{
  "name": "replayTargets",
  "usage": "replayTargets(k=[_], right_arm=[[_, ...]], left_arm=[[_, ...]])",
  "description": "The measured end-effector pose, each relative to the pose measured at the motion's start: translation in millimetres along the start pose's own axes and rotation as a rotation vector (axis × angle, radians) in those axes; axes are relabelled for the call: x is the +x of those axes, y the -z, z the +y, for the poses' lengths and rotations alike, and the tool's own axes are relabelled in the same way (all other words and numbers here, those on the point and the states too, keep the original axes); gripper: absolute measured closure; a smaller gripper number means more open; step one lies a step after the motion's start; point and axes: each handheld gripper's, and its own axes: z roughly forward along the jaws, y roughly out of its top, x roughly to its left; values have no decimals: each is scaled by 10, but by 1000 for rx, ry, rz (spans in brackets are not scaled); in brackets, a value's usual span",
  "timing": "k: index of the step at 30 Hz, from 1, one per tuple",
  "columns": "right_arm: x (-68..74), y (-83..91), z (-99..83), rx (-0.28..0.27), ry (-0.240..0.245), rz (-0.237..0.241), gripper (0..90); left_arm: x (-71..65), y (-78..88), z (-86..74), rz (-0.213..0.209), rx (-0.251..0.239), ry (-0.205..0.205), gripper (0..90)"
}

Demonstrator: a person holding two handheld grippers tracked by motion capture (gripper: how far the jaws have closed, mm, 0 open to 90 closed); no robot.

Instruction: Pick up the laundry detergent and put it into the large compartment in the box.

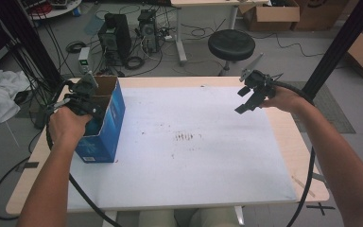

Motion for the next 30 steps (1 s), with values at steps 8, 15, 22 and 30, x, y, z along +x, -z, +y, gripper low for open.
replayTargets(k=[8,15,22,30], right_arm=[[-5,15,-17,1,-6,-2,169],[12,-15,14,2,6,3,169],[11,8,-3,2,1,0,169],[22,15,1,-1,3,1,169]], left_arm=[[42,-7,-25,-18,-6,18,381],[56,-6,-14,-27,13,27,378],[79,17,-12,-49,0,46,374],[110,140,-9,-57,-27,67,338]])
